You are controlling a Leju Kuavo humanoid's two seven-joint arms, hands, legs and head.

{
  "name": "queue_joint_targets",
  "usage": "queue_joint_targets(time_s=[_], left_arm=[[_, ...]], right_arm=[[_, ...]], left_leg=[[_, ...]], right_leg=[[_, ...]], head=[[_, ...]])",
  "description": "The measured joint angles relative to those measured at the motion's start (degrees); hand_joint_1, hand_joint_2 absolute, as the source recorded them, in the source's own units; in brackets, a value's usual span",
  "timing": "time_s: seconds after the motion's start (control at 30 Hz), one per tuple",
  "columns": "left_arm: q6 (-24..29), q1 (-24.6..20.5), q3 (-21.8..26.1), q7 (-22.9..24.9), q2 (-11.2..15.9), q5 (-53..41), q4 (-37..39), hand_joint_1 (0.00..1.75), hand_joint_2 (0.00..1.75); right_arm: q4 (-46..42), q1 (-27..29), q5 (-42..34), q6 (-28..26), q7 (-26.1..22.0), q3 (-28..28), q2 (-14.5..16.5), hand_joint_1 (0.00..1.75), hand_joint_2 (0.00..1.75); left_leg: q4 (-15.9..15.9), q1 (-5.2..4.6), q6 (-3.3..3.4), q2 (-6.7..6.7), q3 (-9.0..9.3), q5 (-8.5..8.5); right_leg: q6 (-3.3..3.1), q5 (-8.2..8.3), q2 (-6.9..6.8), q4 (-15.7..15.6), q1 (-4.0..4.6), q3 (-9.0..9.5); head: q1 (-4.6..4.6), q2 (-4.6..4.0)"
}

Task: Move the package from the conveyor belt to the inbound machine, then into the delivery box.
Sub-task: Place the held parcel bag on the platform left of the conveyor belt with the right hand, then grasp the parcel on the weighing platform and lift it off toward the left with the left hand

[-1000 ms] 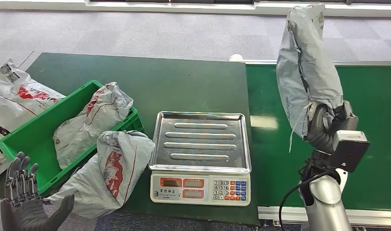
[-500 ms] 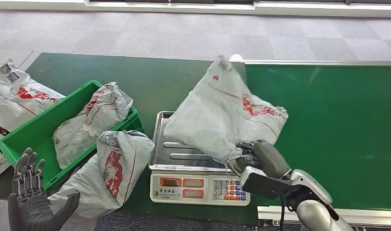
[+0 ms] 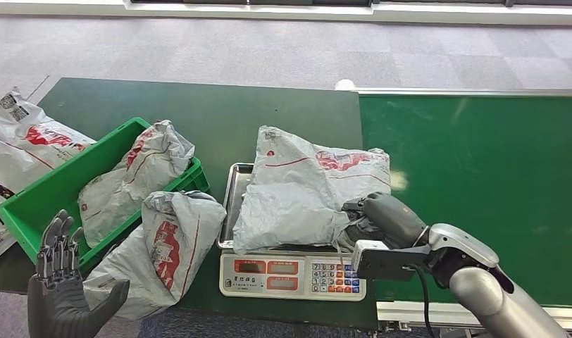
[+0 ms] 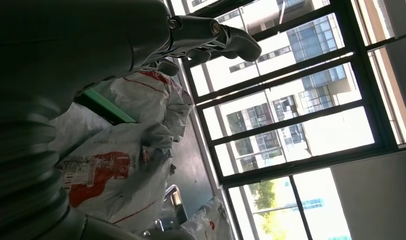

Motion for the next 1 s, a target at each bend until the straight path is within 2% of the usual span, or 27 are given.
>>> queue_joint_targets(time_s=[0.13, 0.27, 0.6, 0.83, 0.93, 1.0], left_arm=[[-0.3, -0.7, 0.0, 0.0, -0.4, -0.6, 0.3, 0.00, 1.75], [-0.1, -1.2, -0.2, 0.1, -0.6, -0.8, 0.5, 0.00, 1.75], [0.3, -2.0, -1.4, 0.4, -0.6, -1.1, 1.3, 0.00, 1.75], [2.5, -3.4, -3.5, 1.6, -0.2, -1.6, 1.7, 0.00, 1.75], [3.9, -3.6, -5.1, 2.6, 1.2, -2.5, 1.7, 0.00, 1.75], [4.6, -4.1, -6.8, 5.0, 2.7, -4.9, 1.8, 0.00, 1.75]], right_arm=[[0.2, -2.4, 1.3, -2.6, -1.4, 0.9, 1.3, 1.74, 1.75], [0.3, -3.6, 2.5, -4.3, -1.3, 1.7, 2.2, 0.00, 1.75], [1.2, -4.3, 4.5, -6.3, -0.6, 3.3, 4.2, 0.00, 1.75], [3.9, -4.5, 4.9, -6.5, -2.2, 4.8, 6.9, 0.00, 1.75], [5.0, -5.1, 1.8, -5.5, -3.6, 5.8, 8.2, 0.00, 1.75], [5.4, -5.6, -2.7, -3.8, -4.4, 6.2, 9.1, 0.00, 1.75]], left_leg=[[0.0, 0.00, -0.01, -0.01, 0.00, 0.01], [0.0, 0.01, -0.01, -0.02, -0.02, 0.00], [0.0, 0.01, 0.00, -0.02, -0.03, 0.00], [0.0, 0.01, -0.02, -0.02, -0.02, 0.01], [0.0, 0.01, -0.02, -0.02, -0.02, 0.02], [0.0, 0.01, -0.04, -0.03, -0.01, 0.03]], right_leg=[[0.00, 0.00, -0.01, 0.0, 0.03, 0.00], [-0.01, 0.00, -0.02, 0.0, 0.03, -0.01], [-0.01, 0.00, -0.03, 0.0, 0.02, -0.02], [-0.01, 0.00, -0.02, 0.0, 0.06, 0.00], [-0.01, 0.00, -0.02, 0.0, 0.07, -0.02], [-0.01, 0.00, -0.03, 0.0, 0.08, -0.04]], head=[[0.00, 0.00], [0.00, 0.00], [0.00, 0.00], [0.00, 0.00], [0.00, 0.00], [0.00, 0.00]])
